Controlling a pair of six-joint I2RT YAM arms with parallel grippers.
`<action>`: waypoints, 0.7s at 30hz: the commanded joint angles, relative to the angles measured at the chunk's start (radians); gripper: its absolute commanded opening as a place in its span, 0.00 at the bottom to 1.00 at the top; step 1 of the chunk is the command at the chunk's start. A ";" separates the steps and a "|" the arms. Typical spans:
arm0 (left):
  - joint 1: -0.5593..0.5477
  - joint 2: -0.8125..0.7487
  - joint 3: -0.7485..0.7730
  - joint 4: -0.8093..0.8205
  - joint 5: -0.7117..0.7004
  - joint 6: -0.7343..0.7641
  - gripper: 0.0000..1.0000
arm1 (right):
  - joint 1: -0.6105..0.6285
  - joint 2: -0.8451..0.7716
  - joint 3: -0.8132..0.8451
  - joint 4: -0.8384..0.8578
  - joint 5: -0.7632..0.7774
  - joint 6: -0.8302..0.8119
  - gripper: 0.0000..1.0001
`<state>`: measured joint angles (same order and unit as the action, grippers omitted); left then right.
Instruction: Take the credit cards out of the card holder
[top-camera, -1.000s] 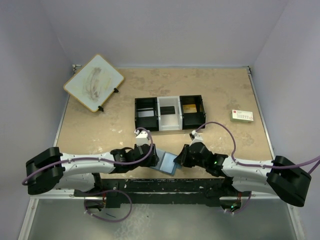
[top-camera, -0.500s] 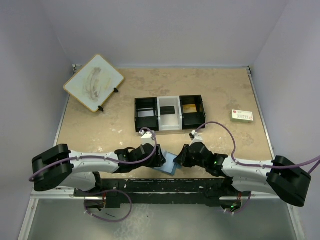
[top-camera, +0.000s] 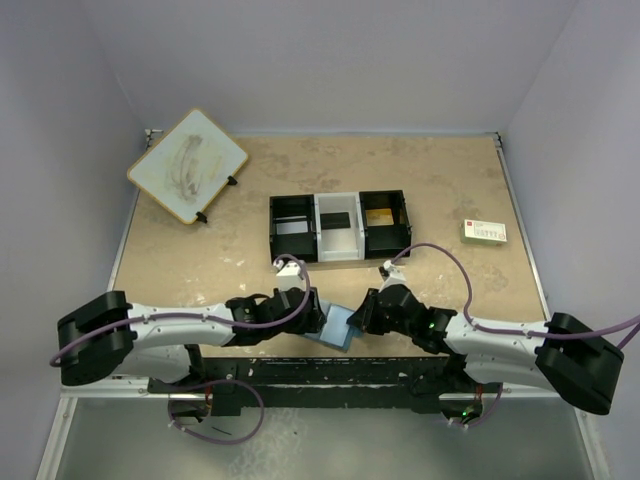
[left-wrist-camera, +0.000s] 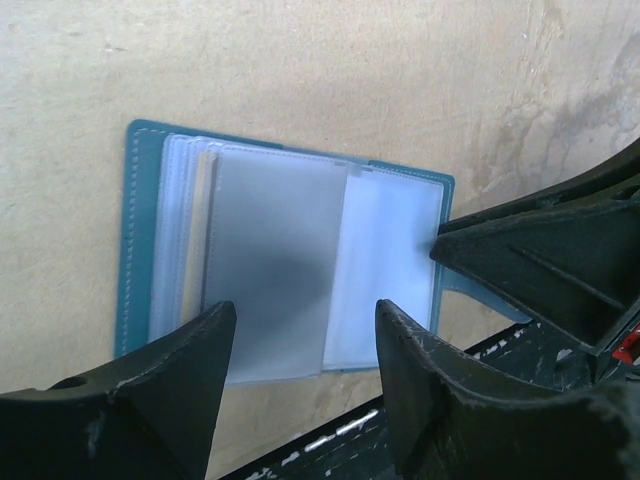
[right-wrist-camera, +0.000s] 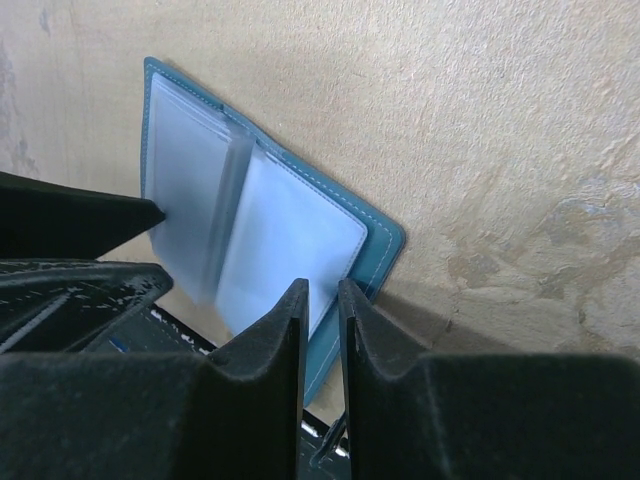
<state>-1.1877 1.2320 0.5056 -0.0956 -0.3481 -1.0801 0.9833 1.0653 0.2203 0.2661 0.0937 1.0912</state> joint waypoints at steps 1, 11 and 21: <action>-0.003 0.078 -0.011 0.147 0.075 -0.003 0.56 | 0.000 -0.005 -0.002 0.005 0.016 -0.007 0.22; -0.040 0.155 0.082 0.157 0.079 0.013 0.55 | 0.001 -0.002 0.010 0.005 0.008 -0.007 0.22; -0.053 0.163 0.103 0.202 0.095 0.023 0.56 | 0.000 0.002 0.014 0.011 0.010 -0.008 0.23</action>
<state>-1.2339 1.3827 0.5835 0.0383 -0.2714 -1.0779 0.9833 1.0664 0.2203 0.2676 0.0902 1.0912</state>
